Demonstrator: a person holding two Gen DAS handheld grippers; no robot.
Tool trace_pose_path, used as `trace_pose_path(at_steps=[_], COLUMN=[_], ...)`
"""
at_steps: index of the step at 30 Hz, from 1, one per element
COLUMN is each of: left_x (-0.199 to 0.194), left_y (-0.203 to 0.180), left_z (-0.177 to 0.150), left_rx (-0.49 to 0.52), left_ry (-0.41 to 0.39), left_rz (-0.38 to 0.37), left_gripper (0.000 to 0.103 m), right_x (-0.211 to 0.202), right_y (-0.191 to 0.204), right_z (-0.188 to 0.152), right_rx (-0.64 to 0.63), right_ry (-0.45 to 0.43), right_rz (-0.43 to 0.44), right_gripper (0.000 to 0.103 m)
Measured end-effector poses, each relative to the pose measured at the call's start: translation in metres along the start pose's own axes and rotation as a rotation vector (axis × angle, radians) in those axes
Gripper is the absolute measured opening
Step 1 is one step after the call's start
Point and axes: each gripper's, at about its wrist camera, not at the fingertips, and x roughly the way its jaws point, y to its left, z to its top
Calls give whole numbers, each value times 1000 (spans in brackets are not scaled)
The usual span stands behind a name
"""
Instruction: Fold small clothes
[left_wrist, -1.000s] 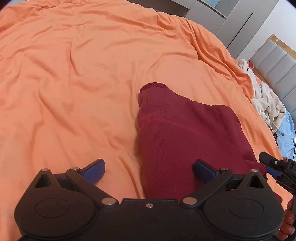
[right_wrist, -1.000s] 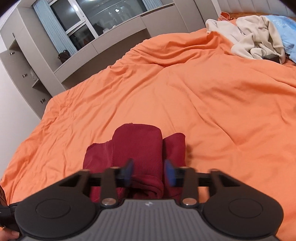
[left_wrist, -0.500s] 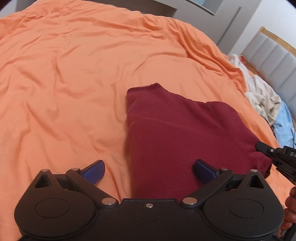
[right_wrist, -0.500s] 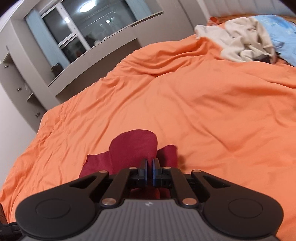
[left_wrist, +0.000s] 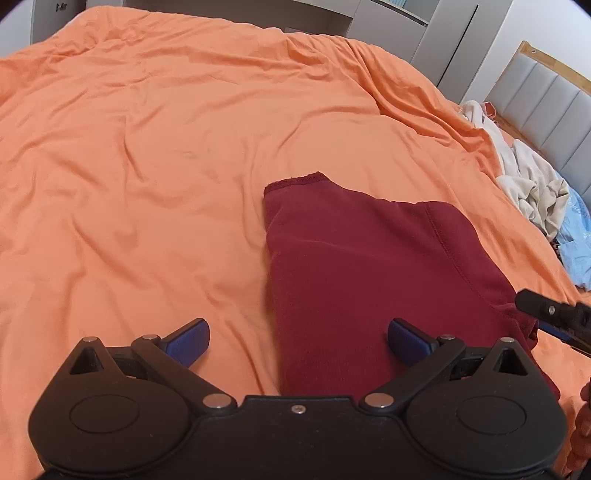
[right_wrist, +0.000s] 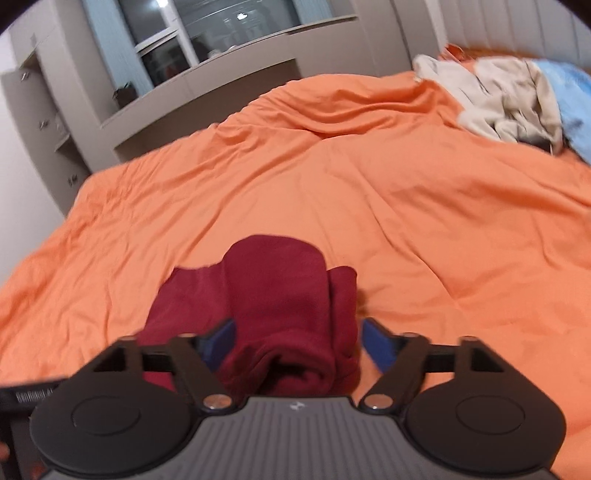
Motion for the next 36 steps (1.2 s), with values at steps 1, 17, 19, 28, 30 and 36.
trace_pose_path(at_steps=[1,17,19,28,30,36], left_x=[-2,-13,-19,-26,-26,-25], left_y=[-1,7,10,19,20,16], left_z=[-1,-8,-9,-21,-25,-33], left_rx=[3,0,-10,-26,-9,42], left_ry=[-2,-4,-20,-2,4,-1], left_rz=[4,-4,-11,-16,-19,-6], left_gripper=[103,103,103,103,103,103], right_x=[-1,-23,-33,-26,-26,-26], right_y=[5,7,13,35,27,13], right_z=[-3,-25,-25,-52,-57,-59], right_rx=[-25,-49,-60,-198,-184,-147], right_ry=[6,-14,-37,33,35,29], right_rz=[-11,-101,-50,-118,-142,-170], right_gripper=[92,97,103,103,103,103])
